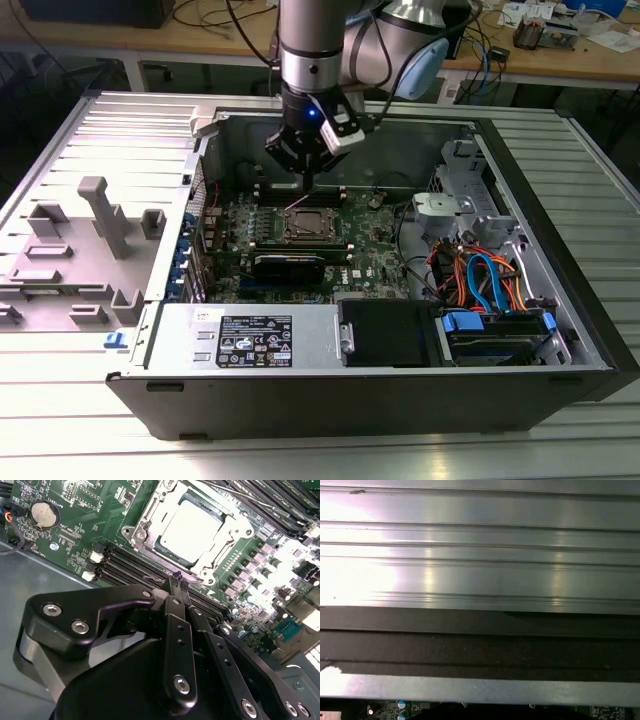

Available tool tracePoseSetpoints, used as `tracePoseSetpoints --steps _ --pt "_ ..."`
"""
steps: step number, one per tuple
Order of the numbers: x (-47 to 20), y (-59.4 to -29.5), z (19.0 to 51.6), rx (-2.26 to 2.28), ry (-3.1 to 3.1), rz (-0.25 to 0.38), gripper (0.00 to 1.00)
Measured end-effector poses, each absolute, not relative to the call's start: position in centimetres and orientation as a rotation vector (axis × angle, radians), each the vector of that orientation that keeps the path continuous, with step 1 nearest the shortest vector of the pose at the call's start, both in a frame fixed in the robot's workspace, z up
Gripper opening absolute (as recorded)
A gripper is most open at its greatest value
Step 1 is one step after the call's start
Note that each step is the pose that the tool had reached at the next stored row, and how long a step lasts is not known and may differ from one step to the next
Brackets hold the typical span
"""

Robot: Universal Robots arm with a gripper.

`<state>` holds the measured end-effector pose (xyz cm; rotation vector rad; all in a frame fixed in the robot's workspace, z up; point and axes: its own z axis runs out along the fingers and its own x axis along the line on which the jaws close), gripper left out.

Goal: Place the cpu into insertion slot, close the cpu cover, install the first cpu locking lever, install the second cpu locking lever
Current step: 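Install the first cpu locking lever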

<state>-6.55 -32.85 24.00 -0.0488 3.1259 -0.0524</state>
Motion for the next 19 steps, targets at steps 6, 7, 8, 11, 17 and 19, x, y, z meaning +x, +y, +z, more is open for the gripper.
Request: tracePoseSetpoints --steps 6,7,8,11,17,19 --pt "-6.2 -32.8 23.3 -0.049 3.126 -0.052 0.11" --pt "-6.0 -32.8 23.2 -0.049 3.126 -0.052 0.11" --pt "-5.8 -32.8 23.1 -0.049 3.126 -0.053 0.11" --pt "-5.5 -32.8 22.8 -0.049 3.126 -0.053 0.11" --pt "-5.2 -32.8 22.3 -0.049 3.126 -0.052 0.11" --pt "-5.1 -32.8 22.2 -0.049 3.126 -0.053 0.11"
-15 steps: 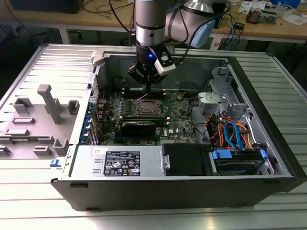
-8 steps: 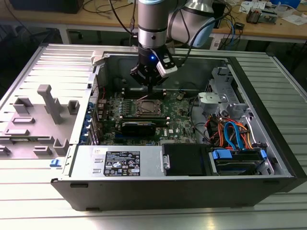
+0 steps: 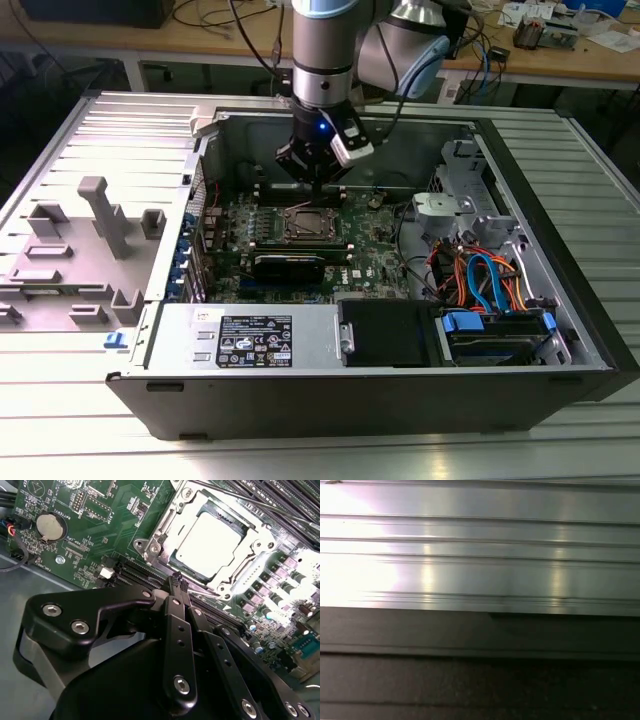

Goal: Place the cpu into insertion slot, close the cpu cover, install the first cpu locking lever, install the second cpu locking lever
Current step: 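Install the first cpu locking lever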

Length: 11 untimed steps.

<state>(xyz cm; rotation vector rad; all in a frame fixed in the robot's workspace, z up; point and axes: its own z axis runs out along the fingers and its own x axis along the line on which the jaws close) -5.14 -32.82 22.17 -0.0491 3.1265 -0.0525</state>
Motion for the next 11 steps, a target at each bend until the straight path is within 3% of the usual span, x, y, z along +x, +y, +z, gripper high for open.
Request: tracePoseSetpoints --steps 11 --pt "-4.60 -32.82 21.46 -0.049 3.127 -0.053 0.11"
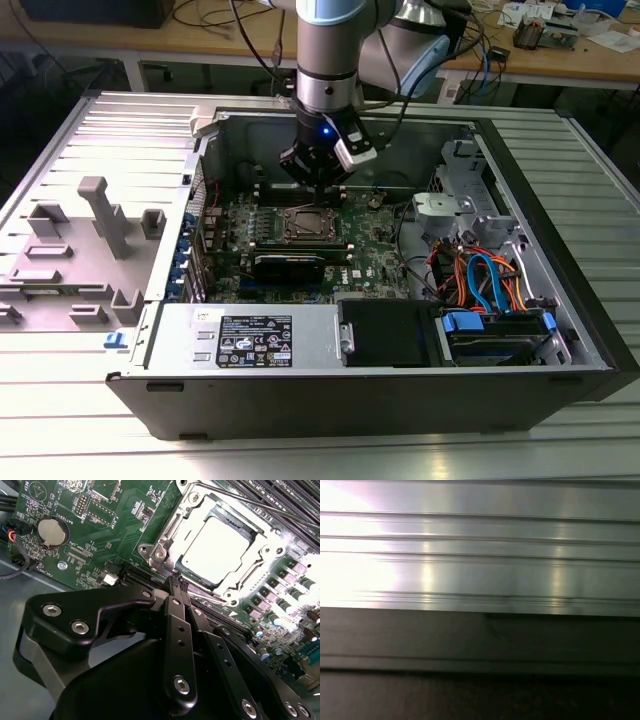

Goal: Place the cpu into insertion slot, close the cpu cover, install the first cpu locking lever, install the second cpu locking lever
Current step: 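Install the first cpu locking lever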

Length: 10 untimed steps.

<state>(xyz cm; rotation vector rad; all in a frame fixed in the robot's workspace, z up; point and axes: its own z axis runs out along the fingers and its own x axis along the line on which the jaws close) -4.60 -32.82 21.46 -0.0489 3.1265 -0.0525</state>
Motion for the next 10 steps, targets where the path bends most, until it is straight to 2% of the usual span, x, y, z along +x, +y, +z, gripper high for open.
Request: tracePoseSetpoints --steps 10 --pt "-4.56 -32.78 21.12 -0.049 3.127 -0.052 0.11"
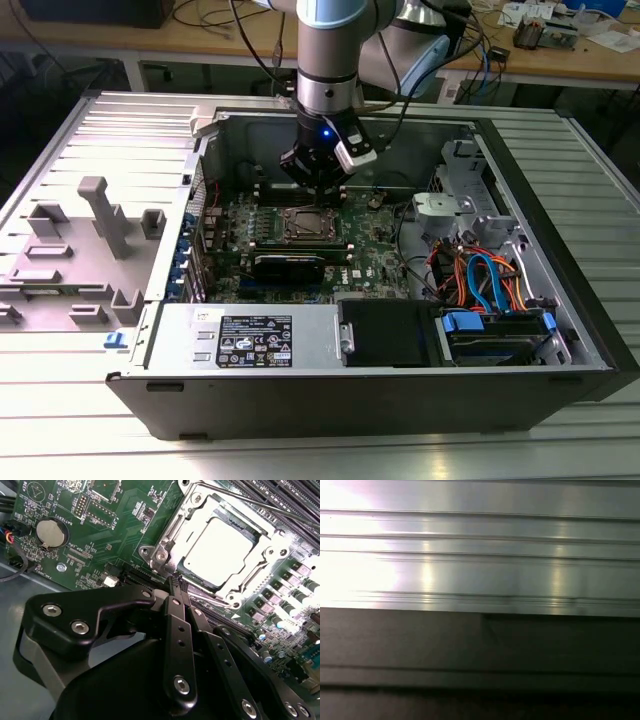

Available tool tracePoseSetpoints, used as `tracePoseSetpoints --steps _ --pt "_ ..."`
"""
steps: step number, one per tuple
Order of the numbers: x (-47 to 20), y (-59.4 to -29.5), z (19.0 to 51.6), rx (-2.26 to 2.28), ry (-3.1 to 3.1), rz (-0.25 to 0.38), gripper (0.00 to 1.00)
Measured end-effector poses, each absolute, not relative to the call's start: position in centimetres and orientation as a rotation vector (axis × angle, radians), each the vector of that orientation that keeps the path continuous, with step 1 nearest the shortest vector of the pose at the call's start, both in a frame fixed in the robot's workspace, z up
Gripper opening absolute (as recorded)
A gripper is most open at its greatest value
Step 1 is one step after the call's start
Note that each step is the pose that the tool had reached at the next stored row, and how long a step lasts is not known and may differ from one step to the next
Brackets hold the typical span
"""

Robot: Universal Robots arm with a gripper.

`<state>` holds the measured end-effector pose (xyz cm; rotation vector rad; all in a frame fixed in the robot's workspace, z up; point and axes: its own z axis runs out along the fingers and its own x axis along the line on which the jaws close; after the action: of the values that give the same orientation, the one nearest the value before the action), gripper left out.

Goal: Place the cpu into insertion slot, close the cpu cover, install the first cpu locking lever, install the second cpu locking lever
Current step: 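Install the first cpu locking lever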

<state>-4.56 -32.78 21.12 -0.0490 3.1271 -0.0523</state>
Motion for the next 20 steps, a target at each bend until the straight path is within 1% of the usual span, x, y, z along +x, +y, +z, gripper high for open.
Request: tracePoseSetpoints --steps 20 --pt "-4.34 -32.78 20.72 -0.049 3.127 -0.052 0.11"
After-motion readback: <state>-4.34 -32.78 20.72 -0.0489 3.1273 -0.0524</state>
